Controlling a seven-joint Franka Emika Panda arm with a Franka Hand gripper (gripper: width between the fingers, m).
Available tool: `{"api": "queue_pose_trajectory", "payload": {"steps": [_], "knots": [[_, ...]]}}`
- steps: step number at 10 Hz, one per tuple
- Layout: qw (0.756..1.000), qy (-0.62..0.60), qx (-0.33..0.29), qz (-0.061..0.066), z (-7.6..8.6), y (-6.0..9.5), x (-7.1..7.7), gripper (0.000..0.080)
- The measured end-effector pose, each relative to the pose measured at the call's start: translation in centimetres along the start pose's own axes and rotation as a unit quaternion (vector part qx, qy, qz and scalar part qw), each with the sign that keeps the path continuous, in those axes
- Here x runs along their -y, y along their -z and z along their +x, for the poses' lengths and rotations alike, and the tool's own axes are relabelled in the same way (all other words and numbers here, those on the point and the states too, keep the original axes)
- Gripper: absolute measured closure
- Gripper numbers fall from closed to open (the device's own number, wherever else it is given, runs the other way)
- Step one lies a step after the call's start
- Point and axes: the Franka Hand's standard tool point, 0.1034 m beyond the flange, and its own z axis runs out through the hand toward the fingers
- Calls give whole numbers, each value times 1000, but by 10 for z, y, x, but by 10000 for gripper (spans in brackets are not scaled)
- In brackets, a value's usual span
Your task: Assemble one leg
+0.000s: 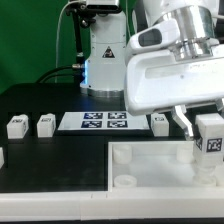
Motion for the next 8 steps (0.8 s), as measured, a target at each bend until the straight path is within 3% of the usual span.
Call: {"api": "queue_pose_trajectory", "payload": {"steps": [3,8], "knots": [[1000,-2,12,0,-13,-8,-1,507],[1000,-2,-3,-1,-14,-12,-1,507]]}}
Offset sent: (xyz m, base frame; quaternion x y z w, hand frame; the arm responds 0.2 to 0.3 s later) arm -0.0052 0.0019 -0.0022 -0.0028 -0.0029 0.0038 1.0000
